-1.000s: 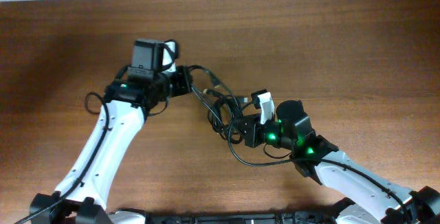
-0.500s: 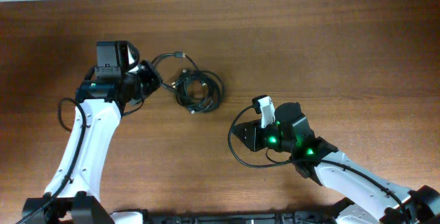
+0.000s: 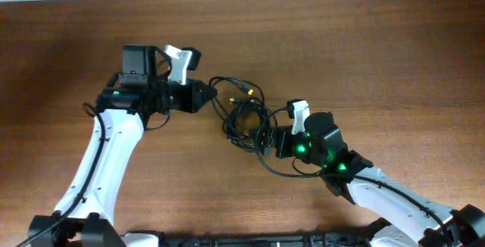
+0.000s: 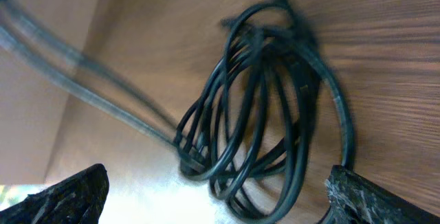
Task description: Untangle cables
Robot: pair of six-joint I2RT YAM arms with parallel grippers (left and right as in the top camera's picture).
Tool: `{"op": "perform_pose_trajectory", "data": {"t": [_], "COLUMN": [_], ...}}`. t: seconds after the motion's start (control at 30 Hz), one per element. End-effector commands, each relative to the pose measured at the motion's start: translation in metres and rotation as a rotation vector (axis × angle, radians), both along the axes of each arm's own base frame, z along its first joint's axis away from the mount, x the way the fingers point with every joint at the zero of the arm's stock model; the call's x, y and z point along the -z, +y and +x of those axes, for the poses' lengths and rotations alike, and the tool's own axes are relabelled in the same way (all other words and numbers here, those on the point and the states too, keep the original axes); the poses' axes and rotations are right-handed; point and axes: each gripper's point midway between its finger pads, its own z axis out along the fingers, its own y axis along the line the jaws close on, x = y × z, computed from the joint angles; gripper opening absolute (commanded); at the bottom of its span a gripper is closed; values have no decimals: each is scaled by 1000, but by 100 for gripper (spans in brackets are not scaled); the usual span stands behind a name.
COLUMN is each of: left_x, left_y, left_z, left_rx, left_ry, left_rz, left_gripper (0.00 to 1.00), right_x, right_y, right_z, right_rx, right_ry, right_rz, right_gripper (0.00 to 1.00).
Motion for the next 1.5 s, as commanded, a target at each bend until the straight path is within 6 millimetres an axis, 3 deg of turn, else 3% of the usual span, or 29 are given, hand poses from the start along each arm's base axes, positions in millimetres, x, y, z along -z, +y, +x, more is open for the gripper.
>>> {"op": "perform_pose_trajectory", "data": {"t": [0.0,0.03,0.1,0.23,0.37,0.4,0.43,0.47,0.5,0.57,0.67,0.77,0.87,1.07,1.17,1.23,1.3,1.33,1.47], "left_x": [-12,-13,-17,-33,-41,-41,-41,-41,-39,-21,-1,1,2,17,27,28,29,28,18], "left_y": [-15,-15,-16,-28,-31,-34,-36,-37,-34,-8,64,109,137,146,165,167,154,140,126], "left_z": [-4,-4,-4,-7,3,2,1,2,5,26,57,64,64,49,32,29,30,32,45], "left_rx": [58,56,56,116,98,105,111,111,91,-109,-657,-965,-1117,-1164,-1469,-1518,-1410,-1261,-1115], "left_ry": [-40,-39,-48,-82,-121,-124,-125,-129,-134,-89,25,101,165,232,362,382,398,388,312], "left_rz": [-13,-18,-24,-115,-135,-134,-132,-128,-106,19,167,113,40,101,20,-3,8,30,17], "left_gripper": [0,0,0,0,0,0,0,0,0,0,0,0,0,0,0,0,0,0,0], "right_x": [18,25,28,34,27,19,10,2,0,3,13,27,31,32,37,38,38,39,39], "right_y": [-39,-50,-50,-49,-25,-19,-12,-6,-3,1,11,6,4,2,0,-1,-1,-3,-4], "right_z": [21,22,20,18,7,10,11,12,10,2,-25,-38,-39,-39,-42,-43,-43,-40,-40], "right_rx": [286,352,352,342,218,195,169,140,122,74,-82,-88,-84,-73,-71,-71,-68,-53,-49], "right_ry": [63,91,101,120,150,128,104,84,84,110,158,244,252,252,275,281,280,273,274], "right_rz": [-74,-100,-107,-112,-26,8,44,78,91,88,68,35,18,9,-3,-6,-8,-18,-21], "right_gripper": [99,96,92,68,68,59,43,16,4,4,4,4,4,4,4,4,4,4,4]}}
